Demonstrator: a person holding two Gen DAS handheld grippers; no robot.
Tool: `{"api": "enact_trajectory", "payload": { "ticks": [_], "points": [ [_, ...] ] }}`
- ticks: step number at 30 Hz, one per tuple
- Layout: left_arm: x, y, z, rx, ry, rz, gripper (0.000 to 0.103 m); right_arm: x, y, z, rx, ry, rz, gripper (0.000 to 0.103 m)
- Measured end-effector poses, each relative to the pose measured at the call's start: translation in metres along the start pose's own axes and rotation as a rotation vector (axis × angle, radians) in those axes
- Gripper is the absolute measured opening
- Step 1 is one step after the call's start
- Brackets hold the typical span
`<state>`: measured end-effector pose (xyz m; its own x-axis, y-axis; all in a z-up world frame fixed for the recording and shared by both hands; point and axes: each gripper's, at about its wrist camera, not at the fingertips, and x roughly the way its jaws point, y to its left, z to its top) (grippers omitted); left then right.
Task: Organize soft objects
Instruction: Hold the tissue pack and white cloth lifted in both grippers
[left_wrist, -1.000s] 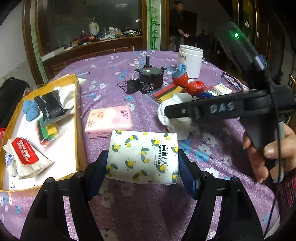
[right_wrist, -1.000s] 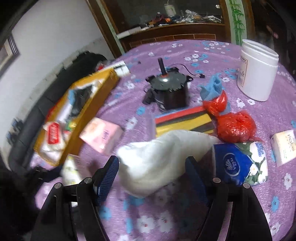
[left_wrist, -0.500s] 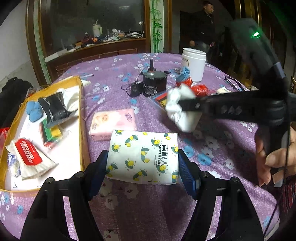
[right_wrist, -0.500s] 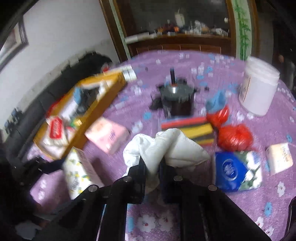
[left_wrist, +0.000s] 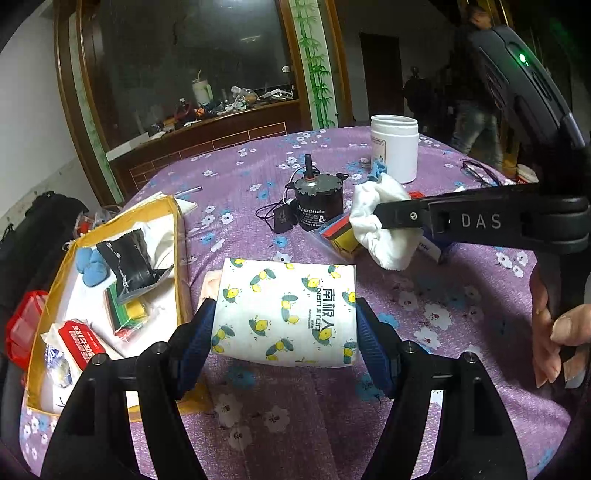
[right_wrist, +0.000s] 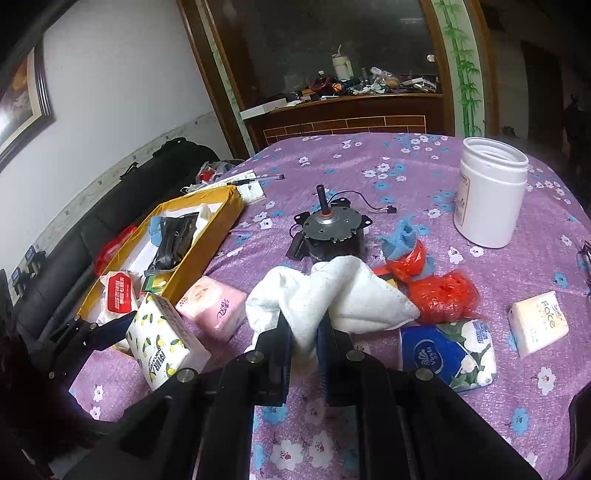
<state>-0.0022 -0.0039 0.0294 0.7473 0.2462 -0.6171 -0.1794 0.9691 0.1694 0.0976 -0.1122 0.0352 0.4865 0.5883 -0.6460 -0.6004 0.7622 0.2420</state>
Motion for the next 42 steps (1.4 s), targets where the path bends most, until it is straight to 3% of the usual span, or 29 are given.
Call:
{"api": "enact_trajectory", "payload": {
  "ticks": [15,27,42],
  "points": [
    [-0.005,-0.003,0.000,0.029,-0.022,0.035,0.072,0.003,0.001,-0.002,-0.001,0.009,0.001,0.013],
    [-0.011,0.003,0.004,-0.004,-0.029,0.008,0.072,0.003,0.002,-0.002,-0.004,0.009,-0.002,0.013],
    [-0.008,0.005,0.003,-0.004,-0.023,0.018,0.072,0.001,0.017,-0.004,-0.124,-0.030,-0.215,0.014]
  ]
}}
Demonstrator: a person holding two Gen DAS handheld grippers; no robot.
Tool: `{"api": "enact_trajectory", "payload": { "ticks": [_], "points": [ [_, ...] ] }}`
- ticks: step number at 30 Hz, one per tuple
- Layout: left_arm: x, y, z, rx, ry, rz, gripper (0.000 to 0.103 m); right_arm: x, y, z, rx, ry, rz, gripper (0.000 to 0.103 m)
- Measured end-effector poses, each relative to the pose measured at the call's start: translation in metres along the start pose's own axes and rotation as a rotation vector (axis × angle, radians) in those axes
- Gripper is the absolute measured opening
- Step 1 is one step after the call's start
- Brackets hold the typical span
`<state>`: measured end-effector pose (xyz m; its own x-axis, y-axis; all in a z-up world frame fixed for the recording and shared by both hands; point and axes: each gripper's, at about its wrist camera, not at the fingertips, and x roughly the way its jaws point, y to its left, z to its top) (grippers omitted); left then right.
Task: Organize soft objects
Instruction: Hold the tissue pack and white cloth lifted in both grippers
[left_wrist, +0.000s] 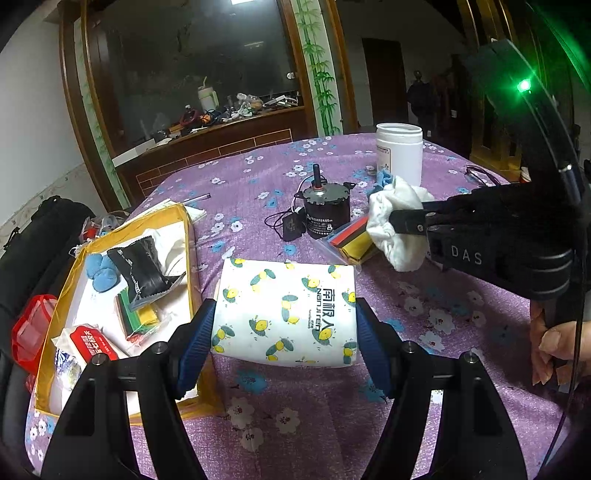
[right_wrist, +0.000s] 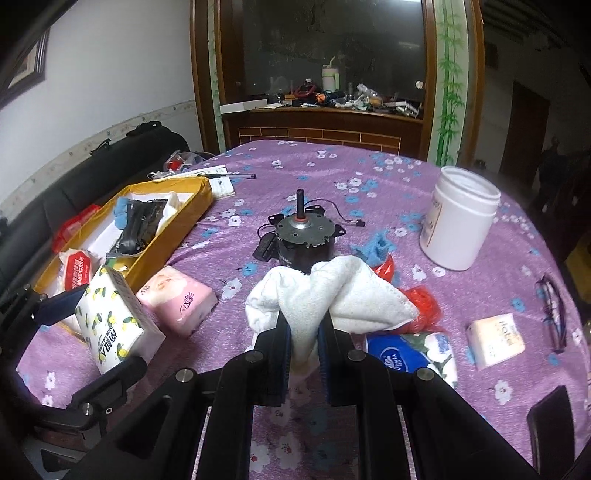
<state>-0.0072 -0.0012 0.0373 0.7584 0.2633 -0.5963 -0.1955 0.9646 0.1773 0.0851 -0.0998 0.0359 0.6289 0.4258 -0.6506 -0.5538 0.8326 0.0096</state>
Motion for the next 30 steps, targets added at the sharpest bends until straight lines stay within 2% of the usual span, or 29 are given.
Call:
{"api": "enact_trajectory", "payload": {
  "ticks": [6,30],
  "points": [
    [0.000,0.000,0.000,0.002,-0.001,0.003,0.072,-0.005,0.006,0.000,-0.041,-0.025,-0.048,0.014],
    [-0.001,0.003,0.001,-0.003,-0.011,0.018,0.072,-0.012,0.014,0.002,-0.089,-0.065,-0.110,0.015]
  ]
}}
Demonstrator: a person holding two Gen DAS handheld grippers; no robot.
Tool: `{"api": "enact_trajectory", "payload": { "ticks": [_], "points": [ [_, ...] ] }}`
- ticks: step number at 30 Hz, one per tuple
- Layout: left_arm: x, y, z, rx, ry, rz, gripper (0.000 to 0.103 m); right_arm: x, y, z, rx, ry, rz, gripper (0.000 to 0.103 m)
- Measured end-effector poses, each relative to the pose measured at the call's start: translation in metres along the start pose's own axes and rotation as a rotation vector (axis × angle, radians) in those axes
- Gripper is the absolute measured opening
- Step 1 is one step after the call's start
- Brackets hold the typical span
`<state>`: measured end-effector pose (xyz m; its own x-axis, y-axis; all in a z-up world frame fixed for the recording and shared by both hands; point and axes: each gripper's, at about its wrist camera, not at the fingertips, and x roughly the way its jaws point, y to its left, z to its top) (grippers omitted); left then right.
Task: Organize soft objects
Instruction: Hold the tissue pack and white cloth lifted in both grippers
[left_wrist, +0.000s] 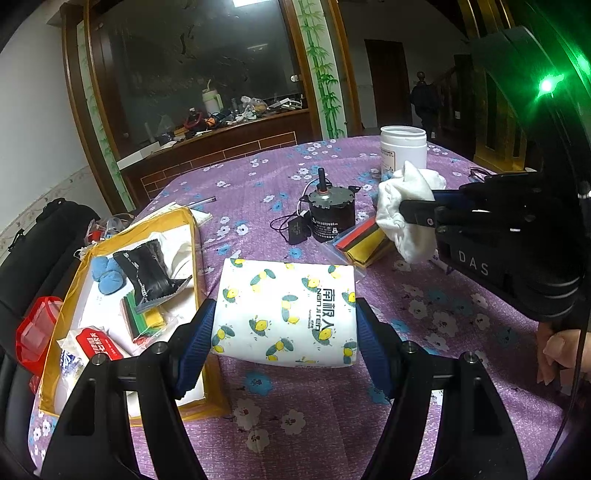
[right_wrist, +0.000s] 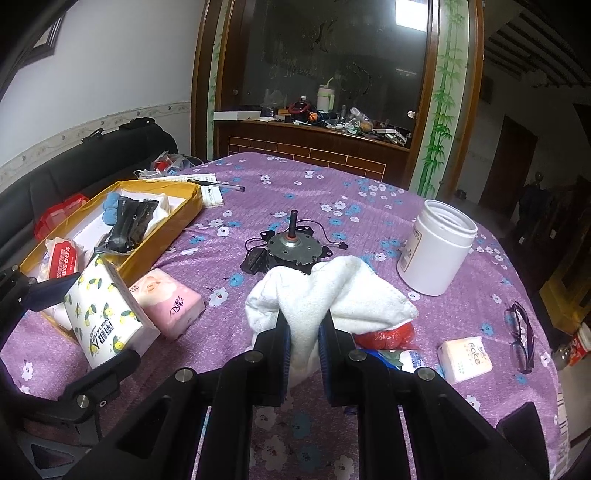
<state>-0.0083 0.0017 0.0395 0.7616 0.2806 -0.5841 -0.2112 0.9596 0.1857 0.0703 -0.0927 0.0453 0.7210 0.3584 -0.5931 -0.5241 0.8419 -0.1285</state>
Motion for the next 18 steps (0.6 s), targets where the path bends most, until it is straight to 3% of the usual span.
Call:
{"api": "enact_trajectory", "payload": {
  "ticks": [18],
  "points": [
    [-0.0012,0.0032,0.0018,-0.001,-0.005,0.011,0.072,-0.0002,0.0025,0.0003,-0.012,-0.004,-0.008,0.016]
  ]
}}
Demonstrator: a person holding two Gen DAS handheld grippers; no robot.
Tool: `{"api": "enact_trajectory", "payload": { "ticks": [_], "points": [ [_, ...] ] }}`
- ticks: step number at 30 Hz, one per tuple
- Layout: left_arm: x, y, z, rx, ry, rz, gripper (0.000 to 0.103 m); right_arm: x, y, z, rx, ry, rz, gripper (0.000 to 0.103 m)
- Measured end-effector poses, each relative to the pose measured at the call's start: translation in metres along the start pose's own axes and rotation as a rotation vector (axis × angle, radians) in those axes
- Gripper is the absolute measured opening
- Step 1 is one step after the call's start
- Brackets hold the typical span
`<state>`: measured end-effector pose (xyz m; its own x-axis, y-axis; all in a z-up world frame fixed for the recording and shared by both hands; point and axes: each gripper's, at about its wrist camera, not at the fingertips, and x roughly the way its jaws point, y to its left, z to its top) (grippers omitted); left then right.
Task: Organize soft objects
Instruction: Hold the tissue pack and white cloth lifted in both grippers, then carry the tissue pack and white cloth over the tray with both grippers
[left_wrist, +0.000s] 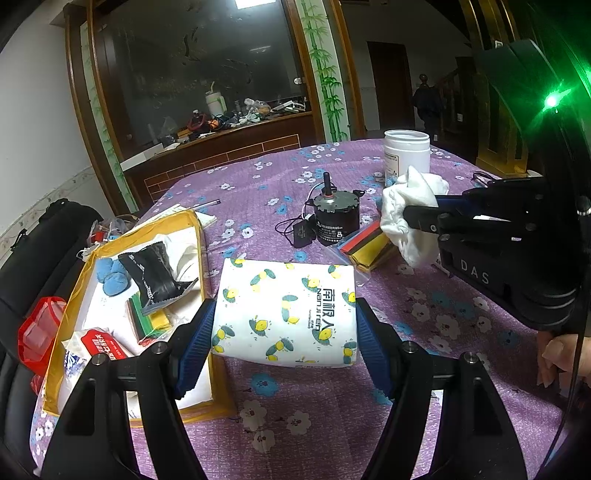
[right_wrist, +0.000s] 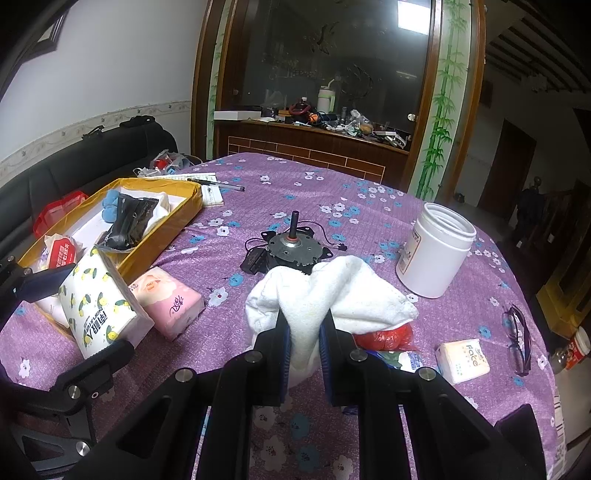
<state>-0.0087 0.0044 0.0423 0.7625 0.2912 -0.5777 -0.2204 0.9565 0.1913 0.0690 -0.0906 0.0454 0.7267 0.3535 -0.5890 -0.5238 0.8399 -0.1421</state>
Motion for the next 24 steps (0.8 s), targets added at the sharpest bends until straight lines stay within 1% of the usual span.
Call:
{"api": "enact_trajectory", "payload": {
  "ticks": [17,24],
  "points": [
    [-0.007,0.005,0.002,-0.018,-0.026,0.023,0.072,0.000,0.001,-0.001,-0.006,-0.005,-0.009,0.016],
    [-0.013,0.024,0.005,-0.057,-0.046,0.051,0.072,-0.003,0.000,0.000,-0.009,-0.013,-0.013,0.016]
  ]
}}
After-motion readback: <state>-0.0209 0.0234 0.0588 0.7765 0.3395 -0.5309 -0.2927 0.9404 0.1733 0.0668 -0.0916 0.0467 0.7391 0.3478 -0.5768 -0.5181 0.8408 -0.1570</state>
